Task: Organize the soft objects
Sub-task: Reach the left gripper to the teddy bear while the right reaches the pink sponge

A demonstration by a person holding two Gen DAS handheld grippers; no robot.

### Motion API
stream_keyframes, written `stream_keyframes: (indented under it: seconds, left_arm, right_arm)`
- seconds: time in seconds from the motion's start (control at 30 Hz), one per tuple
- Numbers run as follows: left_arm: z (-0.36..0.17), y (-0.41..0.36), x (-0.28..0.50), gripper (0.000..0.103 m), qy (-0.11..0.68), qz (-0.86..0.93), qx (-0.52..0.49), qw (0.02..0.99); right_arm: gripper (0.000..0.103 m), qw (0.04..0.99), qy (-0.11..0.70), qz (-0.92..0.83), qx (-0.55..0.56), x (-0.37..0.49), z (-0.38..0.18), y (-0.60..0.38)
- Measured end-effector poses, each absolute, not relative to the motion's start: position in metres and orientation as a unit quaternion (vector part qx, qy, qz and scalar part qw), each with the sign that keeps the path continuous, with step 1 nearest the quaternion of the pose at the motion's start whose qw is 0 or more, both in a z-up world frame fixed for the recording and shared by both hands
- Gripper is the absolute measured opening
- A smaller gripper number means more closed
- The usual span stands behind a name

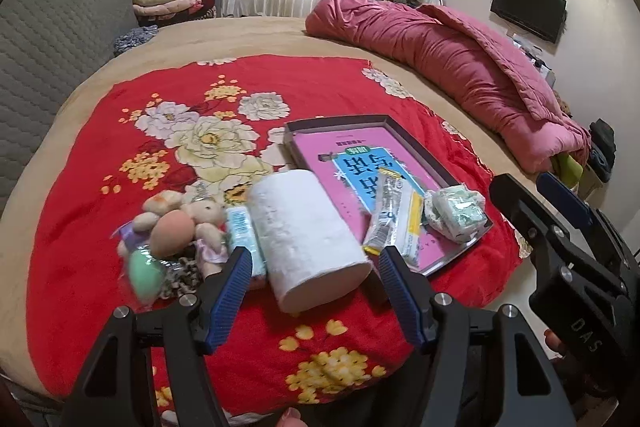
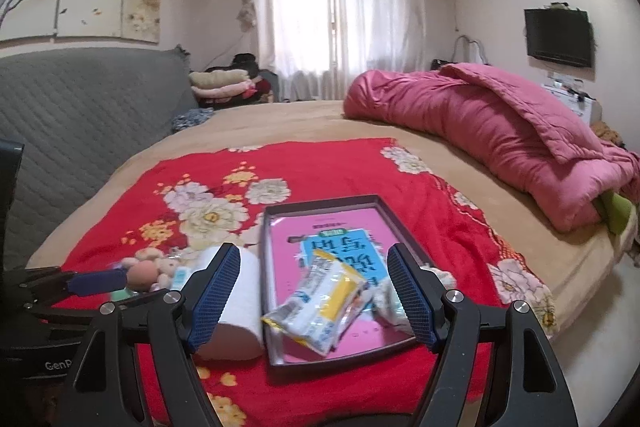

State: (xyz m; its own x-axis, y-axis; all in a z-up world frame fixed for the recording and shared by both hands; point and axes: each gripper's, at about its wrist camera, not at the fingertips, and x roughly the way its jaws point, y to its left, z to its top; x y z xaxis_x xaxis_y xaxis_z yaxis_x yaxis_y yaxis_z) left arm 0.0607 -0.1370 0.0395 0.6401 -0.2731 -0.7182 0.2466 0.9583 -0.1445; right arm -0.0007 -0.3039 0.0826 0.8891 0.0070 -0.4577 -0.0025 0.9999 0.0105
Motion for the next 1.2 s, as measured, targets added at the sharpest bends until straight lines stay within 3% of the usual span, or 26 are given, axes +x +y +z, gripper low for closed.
stream_keyframes:
  seconds: [0.57, 1.2]
  left_arm:
    - [0.04, -0.085, 0.041, 0.066, 0.398, -0.104, -0.044, 0.91]
    - [0.005, 0.004, 0.042, 0.066, 0.424, -0.032, -0.113, 0.898]
  right_arm:
    - [0.077, 0.967, 0.245, 0.065, -0.044, -0.011, 0.08, -0.249]
    - [0.077, 0.95, 0.279, 0.11, -0.088, -0.004, 0.055, -0.208]
